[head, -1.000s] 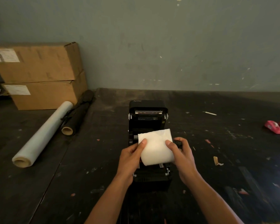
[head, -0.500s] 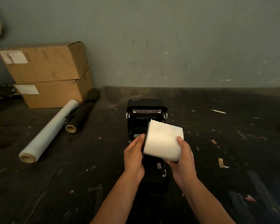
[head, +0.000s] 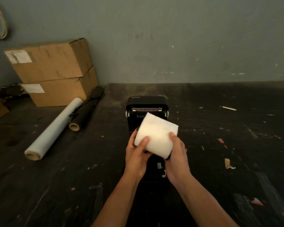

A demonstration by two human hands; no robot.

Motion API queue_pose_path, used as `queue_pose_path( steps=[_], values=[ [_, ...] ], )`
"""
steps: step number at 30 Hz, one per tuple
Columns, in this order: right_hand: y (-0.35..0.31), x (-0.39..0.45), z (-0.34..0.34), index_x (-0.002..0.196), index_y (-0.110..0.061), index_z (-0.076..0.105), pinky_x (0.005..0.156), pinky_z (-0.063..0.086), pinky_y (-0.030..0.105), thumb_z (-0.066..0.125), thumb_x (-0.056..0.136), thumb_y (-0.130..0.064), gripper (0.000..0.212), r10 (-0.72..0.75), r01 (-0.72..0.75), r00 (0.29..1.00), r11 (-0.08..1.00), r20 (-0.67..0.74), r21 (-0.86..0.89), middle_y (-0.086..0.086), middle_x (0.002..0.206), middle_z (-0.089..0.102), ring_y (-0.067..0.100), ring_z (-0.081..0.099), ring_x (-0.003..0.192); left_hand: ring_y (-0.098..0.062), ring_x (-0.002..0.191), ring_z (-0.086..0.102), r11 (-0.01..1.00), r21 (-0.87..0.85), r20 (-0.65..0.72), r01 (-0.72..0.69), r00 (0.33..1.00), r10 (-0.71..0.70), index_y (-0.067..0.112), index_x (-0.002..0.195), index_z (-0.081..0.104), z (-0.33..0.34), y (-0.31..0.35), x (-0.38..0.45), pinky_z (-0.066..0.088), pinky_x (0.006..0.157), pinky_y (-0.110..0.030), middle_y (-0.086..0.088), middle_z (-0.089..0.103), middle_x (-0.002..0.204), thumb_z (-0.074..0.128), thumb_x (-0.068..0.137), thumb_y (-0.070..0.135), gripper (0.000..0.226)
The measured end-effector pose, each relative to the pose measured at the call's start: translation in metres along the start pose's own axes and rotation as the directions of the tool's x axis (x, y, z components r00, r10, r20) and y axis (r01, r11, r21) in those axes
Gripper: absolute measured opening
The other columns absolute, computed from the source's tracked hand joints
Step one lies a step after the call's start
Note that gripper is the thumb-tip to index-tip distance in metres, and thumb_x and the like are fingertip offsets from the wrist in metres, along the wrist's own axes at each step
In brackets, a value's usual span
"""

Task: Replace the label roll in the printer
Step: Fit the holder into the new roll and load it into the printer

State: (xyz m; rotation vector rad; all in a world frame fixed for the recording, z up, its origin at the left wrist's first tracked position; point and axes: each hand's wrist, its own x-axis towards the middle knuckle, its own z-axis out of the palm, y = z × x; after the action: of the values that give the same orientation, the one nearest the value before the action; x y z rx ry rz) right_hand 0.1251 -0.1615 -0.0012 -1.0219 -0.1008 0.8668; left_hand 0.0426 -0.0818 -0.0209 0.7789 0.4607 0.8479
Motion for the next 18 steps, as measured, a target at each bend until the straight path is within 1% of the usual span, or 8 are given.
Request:
queue_pose_path(
  steps=[2, 3, 5, 7, 9, 13, 15, 18],
  values=[
    [-0.003, -0.003, -0.002, 0.113, -0.028, 0.048, 0.084, 0.051, 0.038, 0.067, 0.075, -0.047, 0.046, 0.0, 0.014, 0.999, 0.964, 0.051, -0.266, 0.001, 0.11, 0.058, 0.019, 0.059, 0.101, -0.032, 0.113, 0.063, 0.987, -0.152, -0.041, 0.059, 0.997, -0.065, 0.02, 0.133, 0.052, -0.007, -0.004, 0.001, 0.053, 0.09, -0.055, -0.013, 0.066, 0.123, 0.072, 0.074, 0.026, 0.063],
    [-0.006, -0.006, -0.003, 0.117, -0.029, 0.046, 0.082, 0.05, 0.035, 0.068, 0.073, -0.051, 0.054, 0.007, 0.03, 0.996, 0.923, 0.094, -0.384, -0.001, 0.113, 0.057, 0.017, 0.057, 0.101, -0.034, 0.113, 0.063, 0.969, -0.225, -0.044, 0.099, 0.993, -0.112, 0.02, 0.132, 0.051, -0.012, -0.006, 0.001, 0.054, 0.089, -0.055, -0.015, 0.066, 0.123, 0.069, 0.077, 0.028, 0.059],
    [-0.015, -0.014, -0.007, 0.12, -0.032, 0.045, 0.073, 0.046, 0.025, 0.066, 0.065, -0.063, 0.066, 0.046, 0.087, 0.977, 0.806, 0.208, -0.585, -0.007, 0.116, 0.054, 0.008, 0.054, 0.1, -0.038, 0.112, 0.063, 0.931, -0.33, -0.036, 0.158, 0.983, -0.18, 0.02, 0.132, 0.051, -0.024, -0.01, 0.0, 0.056, 0.082, -0.054, -0.019, 0.066, 0.122, 0.067, 0.08, 0.034, 0.056],
    [-0.029, -0.019, -0.017, 0.121, -0.035, 0.048, 0.078, 0.046, 0.026, 0.061, 0.056, -0.071, 0.075, 0.151, 0.131, 0.939, 0.676, 0.31, -0.726, -0.014, 0.119, 0.054, 0.007, 0.055, 0.102, -0.039, 0.109, 0.064, 0.903, -0.383, -0.028, 0.195, 0.974, -0.223, 0.021, 0.132, 0.051, -0.037, -0.012, 0.0, 0.056, 0.076, -0.052, -0.02, 0.066, 0.121, 0.068, 0.08, 0.038, 0.057],
    [-0.051, -0.02, -0.027, 0.119, -0.039, 0.051, 0.09, 0.049, 0.037, 0.061, 0.054, -0.073, 0.074, 0.257, 0.138, 0.903, 0.587, 0.346, -0.798, -0.016, 0.118, 0.057, 0.01, 0.061, 0.103, -0.04, 0.106, 0.065, 0.883, -0.397, -0.016, 0.25, 0.96, -0.279, 0.022, 0.134, 0.051, -0.049, -0.013, -0.003, 0.056, 0.076, -0.052, -0.02, 0.067, 0.12, 0.072, 0.077, 0.04, 0.064],
    [-0.088, 0.002, -0.028, 0.121, -0.034, 0.05, 0.082, 0.055, 0.041, 0.065, 0.052, -0.07, 0.08, 0.244, 0.113, 0.923, 0.568, 0.299, -0.815, -0.012, 0.115, 0.057, 0.012, 0.061, 0.102, -0.04, 0.102, 0.067, 0.843, -0.349, 0.029, 0.408, 0.904, -0.426, 0.023, 0.133, 0.055, -0.063, -0.013, -0.008, 0.056, 0.077, -0.053, -0.02, 0.067, 0.119, 0.084, 0.061, 0.039, 0.079],
    [-0.092, 0.013, -0.018, 0.127, -0.036, 0.045, 0.081, 0.056, 0.045, 0.067, 0.056, -0.066, 0.08, 0.365, 0.063, 0.866, 0.598, 0.341, -0.799, -0.011, 0.122, 0.051, 0.017, 0.059, 0.106, -0.044, 0.107, 0.064, 0.817, -0.288, 0.058, 0.499, 0.861, -0.506, 0.022, 0.132, 0.057, -0.063, -0.015, -0.01, 0.051, 0.086, -0.058, -0.023, 0.064, 0.122, 0.09, 0.053, 0.039, 0.087],
    [-0.086, 0.025, -0.011, 0.141, -0.037, 0.027, 0.085, 0.052, 0.053, 0.069, 0.065, -0.06, 0.09, 0.566, 0.027, 0.728, 0.54, 0.387, -0.841, -0.004, 0.141, 0.039, 0.023, 0.051, 0.116, -0.046, 0.125, 0.049, 0.785, -0.161, 0.138, 0.598, 0.802, -0.582, 0.021, 0.134, 0.055, -0.059, -0.015, -0.01, 0.035, 0.106, -0.062, -0.025, 0.053, 0.137, 0.093, 0.049, 0.04, 0.095]
  ],
)
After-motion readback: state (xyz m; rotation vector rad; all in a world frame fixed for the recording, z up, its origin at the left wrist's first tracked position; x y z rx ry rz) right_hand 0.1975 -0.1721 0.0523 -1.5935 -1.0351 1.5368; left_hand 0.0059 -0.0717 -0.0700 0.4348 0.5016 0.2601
